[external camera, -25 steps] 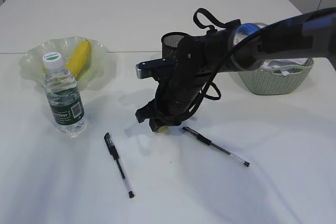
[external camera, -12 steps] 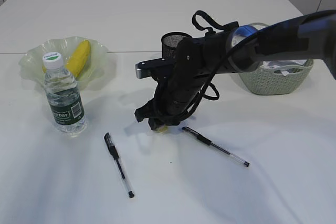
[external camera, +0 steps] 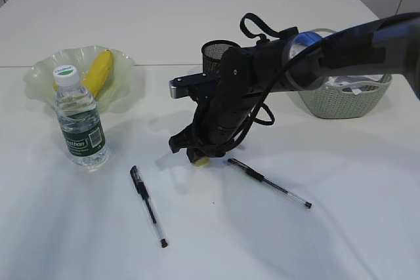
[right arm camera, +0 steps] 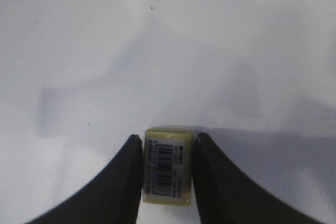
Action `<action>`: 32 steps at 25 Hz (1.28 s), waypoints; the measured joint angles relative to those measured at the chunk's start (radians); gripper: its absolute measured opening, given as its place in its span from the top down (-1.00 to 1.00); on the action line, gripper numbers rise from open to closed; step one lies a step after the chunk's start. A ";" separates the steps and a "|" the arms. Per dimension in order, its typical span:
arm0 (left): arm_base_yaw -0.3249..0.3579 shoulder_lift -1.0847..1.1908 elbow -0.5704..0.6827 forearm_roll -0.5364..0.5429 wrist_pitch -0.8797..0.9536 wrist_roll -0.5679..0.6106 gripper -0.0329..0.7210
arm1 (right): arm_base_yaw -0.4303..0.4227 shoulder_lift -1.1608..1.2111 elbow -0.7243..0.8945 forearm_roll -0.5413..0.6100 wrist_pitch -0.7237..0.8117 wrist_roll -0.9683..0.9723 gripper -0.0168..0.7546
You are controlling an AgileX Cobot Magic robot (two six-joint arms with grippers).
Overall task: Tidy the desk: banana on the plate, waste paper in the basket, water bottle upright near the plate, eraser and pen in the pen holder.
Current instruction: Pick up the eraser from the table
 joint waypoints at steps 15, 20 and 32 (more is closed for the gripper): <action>0.000 0.000 0.000 0.004 0.002 0.000 -0.49 | 0.000 -0.091 0.003 -0.034 0.090 -0.022 0.33; 0.000 0.000 0.000 0.004 0.002 0.000 -0.48 | 0.000 -0.098 0.003 -0.044 0.106 -0.022 0.33; 0.000 0.000 0.000 0.004 0.002 0.000 -0.48 | 0.000 -0.066 0.003 -0.046 0.076 -0.022 0.22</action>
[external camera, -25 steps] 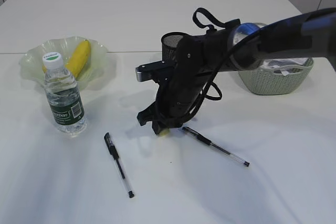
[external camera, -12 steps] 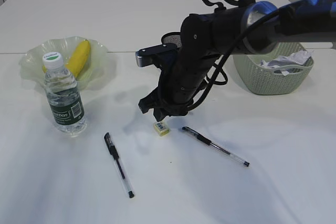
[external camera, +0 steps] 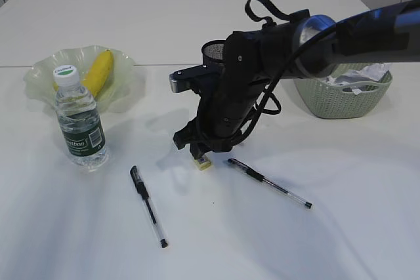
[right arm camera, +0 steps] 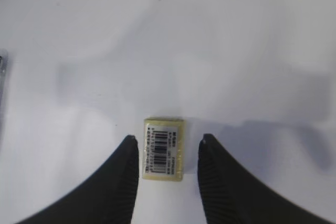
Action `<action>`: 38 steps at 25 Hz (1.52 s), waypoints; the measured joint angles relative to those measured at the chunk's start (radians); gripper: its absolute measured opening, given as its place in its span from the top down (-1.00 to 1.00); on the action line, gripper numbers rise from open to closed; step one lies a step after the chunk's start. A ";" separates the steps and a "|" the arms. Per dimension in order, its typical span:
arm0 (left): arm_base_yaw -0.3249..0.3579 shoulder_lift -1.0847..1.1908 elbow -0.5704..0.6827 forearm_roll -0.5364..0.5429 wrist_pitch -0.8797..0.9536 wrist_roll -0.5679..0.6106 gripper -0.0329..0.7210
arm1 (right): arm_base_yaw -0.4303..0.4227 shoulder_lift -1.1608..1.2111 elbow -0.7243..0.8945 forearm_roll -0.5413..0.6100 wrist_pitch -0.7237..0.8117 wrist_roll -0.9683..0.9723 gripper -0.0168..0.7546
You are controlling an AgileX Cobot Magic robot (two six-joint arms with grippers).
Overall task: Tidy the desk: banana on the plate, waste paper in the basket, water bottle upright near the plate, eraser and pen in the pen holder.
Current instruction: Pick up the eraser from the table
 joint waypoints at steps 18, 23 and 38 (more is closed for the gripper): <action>0.000 0.000 0.000 0.000 0.000 0.002 -0.47 | 0.000 0.055 0.000 0.018 -0.044 0.000 0.04; 0.000 0.000 0.000 0.000 0.000 0.002 -0.47 | 0.000 0.057 0.000 0.020 -0.044 0.000 0.16; 0.000 0.000 0.000 0.001 0.000 0.002 -0.46 | 0.000 0.057 0.000 0.022 -0.031 0.000 0.37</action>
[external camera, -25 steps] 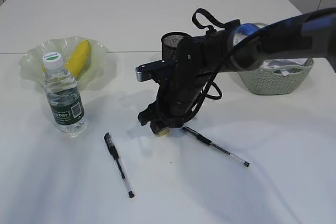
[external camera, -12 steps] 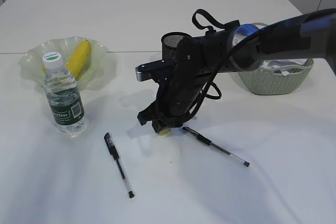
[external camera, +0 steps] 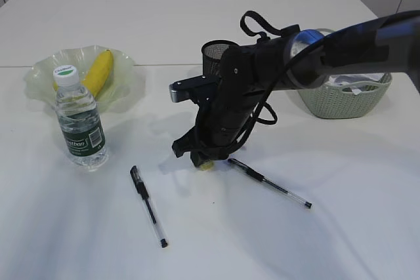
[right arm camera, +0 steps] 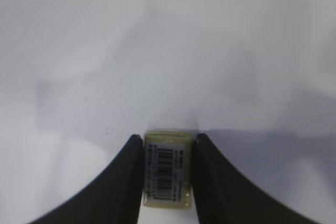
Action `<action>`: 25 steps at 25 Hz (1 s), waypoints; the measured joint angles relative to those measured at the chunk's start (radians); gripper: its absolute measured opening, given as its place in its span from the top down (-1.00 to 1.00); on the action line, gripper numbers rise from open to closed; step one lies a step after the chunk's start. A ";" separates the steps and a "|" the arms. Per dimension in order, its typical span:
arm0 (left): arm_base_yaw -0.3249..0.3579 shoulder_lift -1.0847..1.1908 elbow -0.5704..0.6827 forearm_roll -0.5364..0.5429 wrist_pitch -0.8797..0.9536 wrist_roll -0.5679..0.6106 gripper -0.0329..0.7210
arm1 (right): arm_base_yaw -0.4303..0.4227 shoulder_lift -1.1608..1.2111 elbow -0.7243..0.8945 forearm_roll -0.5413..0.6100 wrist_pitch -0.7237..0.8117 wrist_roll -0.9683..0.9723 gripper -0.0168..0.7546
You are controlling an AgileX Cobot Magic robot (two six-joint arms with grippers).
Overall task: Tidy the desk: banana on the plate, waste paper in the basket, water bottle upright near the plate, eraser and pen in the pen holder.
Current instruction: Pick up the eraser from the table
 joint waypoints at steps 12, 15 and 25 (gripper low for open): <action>0.000 0.000 0.000 0.006 0.000 0.000 -0.46 | 0.000 -0.070 0.000 -0.028 0.089 -0.016 0.38; 0.000 0.000 0.000 0.006 0.000 0.000 -0.46 | 0.000 -0.102 0.000 -0.047 0.102 -0.016 0.38; 0.000 0.000 0.000 0.008 0.000 0.000 -0.46 | 0.000 -0.189 -0.042 -0.092 0.150 -0.016 0.38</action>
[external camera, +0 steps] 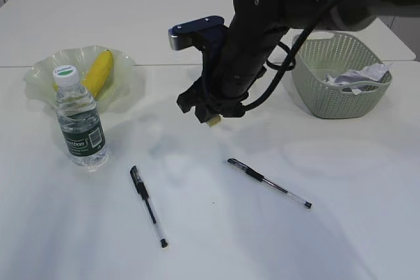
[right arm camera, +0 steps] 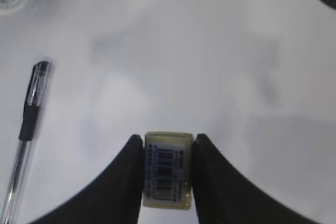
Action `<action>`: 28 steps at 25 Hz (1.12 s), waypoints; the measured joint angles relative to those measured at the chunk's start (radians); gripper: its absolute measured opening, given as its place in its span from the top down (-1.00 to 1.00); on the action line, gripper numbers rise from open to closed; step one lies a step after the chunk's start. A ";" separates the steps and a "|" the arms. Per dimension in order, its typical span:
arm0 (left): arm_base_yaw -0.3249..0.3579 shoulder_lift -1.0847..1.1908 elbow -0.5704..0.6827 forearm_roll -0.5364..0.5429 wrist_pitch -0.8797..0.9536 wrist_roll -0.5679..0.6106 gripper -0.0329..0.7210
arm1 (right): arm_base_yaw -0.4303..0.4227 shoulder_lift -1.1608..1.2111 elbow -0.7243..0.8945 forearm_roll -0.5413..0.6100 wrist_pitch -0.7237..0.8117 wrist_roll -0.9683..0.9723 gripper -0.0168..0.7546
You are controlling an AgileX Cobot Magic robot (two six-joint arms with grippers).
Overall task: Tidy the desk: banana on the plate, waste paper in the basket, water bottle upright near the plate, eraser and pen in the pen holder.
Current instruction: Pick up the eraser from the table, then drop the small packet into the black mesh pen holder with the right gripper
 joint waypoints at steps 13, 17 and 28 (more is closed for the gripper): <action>0.000 0.000 0.000 0.000 0.000 0.000 -0.46 | -0.008 -0.012 -0.126 -0.084 0.045 0.013 0.38; 0.000 0.000 0.000 0.000 0.000 0.000 -0.46 | -0.030 -0.012 -0.160 -0.087 0.045 0.019 0.38; 0.000 0.000 0.000 0.000 0.000 0.000 -0.46 | -0.105 -0.014 -0.178 -0.094 -0.026 0.025 0.38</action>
